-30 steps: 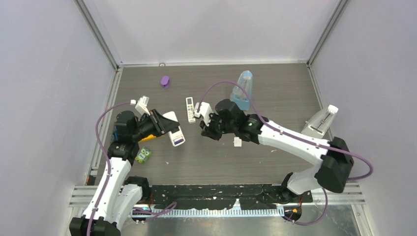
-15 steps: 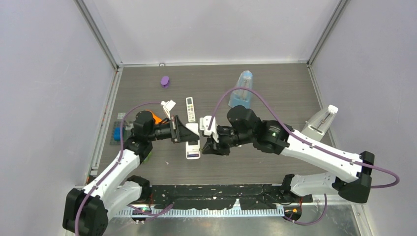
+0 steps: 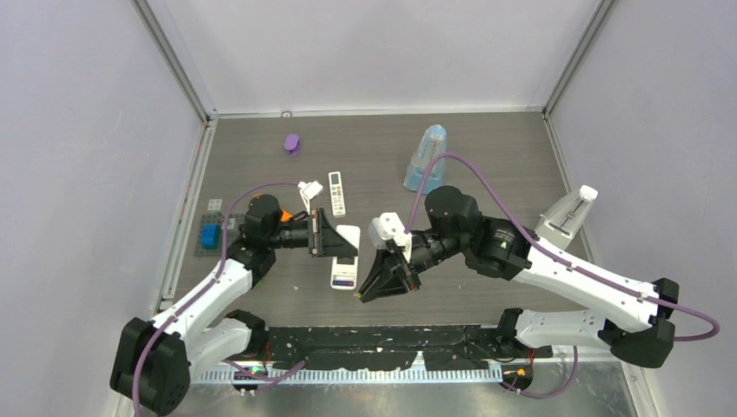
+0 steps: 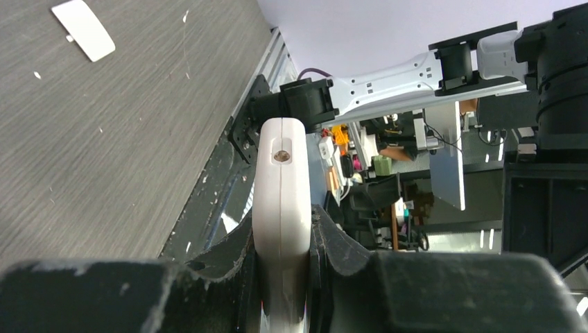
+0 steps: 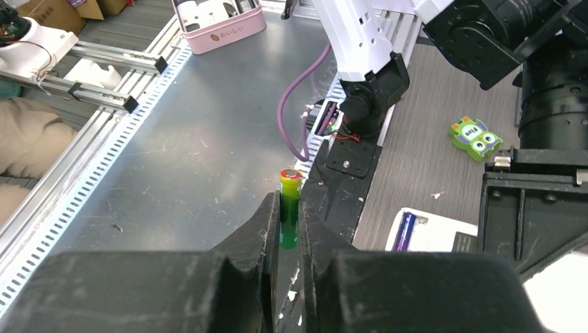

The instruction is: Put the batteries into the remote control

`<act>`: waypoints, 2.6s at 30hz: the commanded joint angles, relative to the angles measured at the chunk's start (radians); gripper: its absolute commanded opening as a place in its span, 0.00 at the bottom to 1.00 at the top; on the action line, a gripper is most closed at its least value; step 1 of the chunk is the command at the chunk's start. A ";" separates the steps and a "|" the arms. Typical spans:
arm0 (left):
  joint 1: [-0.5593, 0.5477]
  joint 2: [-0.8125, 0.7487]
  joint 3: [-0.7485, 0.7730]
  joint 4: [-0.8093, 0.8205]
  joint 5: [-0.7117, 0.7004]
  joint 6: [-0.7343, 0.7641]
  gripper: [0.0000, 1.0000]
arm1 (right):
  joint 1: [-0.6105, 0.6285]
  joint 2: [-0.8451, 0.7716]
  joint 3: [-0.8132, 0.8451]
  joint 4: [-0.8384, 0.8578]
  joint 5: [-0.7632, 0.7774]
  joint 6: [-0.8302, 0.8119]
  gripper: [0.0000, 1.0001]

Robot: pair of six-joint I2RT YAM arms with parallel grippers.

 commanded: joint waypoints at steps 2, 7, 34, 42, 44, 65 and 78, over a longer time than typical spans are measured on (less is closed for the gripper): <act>-0.017 0.042 0.034 0.058 0.015 -0.044 0.00 | 0.009 -0.018 0.003 0.107 0.017 0.097 0.14; -0.033 0.100 0.033 0.109 0.016 -0.119 0.00 | 0.011 0.044 0.090 0.005 0.450 0.255 0.16; -0.125 0.271 0.070 0.233 0.067 -0.216 0.00 | 0.196 0.295 0.266 -0.438 0.842 0.113 0.16; -0.129 0.294 0.068 0.252 0.061 -0.231 0.00 | 0.221 0.358 0.281 -0.458 0.994 0.098 0.16; -0.130 0.298 0.066 0.256 0.061 -0.232 0.00 | 0.223 0.366 0.282 -0.460 0.997 0.091 0.16; -0.133 0.337 0.074 0.322 0.050 -0.276 0.00 | 0.249 0.400 0.248 -0.519 0.935 0.008 0.17; -0.133 0.354 0.065 0.340 0.049 -0.280 0.00 | 0.258 0.410 0.265 -0.552 0.985 -0.006 0.15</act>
